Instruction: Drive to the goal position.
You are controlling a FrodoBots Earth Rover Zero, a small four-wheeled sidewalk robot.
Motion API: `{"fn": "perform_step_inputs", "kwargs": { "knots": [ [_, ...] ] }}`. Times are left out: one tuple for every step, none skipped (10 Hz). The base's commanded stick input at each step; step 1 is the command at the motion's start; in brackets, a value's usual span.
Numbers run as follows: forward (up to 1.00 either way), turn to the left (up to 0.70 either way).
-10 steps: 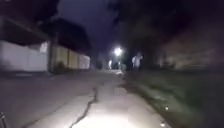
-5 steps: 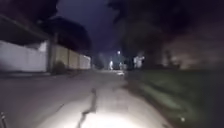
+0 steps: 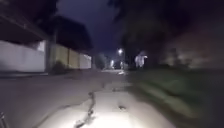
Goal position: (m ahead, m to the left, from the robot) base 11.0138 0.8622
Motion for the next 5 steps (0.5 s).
{"fn": "perform_step_inputs", "kwargs": {
  "knots": [
    [0.69, 0.00],
    [0.69, -0.11],
    [0.69, -0.34],
    [0.69, -0.34],
    [0.69, -0.24]
  ]
}}
